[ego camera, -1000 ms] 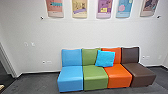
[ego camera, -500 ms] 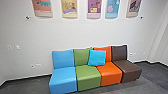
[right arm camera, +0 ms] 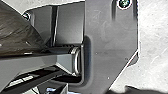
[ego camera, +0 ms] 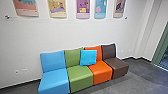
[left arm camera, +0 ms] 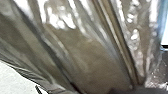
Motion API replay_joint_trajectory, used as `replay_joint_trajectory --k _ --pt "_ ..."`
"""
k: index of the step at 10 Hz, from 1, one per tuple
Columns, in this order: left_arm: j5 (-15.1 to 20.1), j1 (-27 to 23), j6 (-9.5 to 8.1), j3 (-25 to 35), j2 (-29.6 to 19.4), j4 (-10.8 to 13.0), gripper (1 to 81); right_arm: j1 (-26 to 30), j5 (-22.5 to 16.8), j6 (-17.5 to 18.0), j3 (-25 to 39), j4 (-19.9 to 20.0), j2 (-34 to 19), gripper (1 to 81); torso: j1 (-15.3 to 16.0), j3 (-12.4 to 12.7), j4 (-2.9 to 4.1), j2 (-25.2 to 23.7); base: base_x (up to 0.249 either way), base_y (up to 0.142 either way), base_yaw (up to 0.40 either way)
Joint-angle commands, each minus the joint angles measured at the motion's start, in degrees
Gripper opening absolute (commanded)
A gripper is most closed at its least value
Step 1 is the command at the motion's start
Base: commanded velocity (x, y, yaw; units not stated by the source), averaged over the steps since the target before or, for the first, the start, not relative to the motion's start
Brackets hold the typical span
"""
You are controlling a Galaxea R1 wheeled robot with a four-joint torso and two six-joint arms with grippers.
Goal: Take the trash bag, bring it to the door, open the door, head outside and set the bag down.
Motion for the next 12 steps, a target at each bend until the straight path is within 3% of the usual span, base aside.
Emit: replay_joint_trajectory --k 1,12 --pt "4.84 -2.9 0.39 -0.04 -0.36 0.18 1.0 2.63 -3.43 -0.03 0.13 -0.17 -0.29 81.1 0.0 0.0 0.0 0.0 0.0 0.0 -0.282" --pt "4.84 -2.9 0.48 -0.04 -0.36 0.27 1.0 2.11 -3.43 -0.03 0.13 -0.17 0.14 81.1 0.0 0.0 0.0 0.0 0.0 0.0 -0.319"
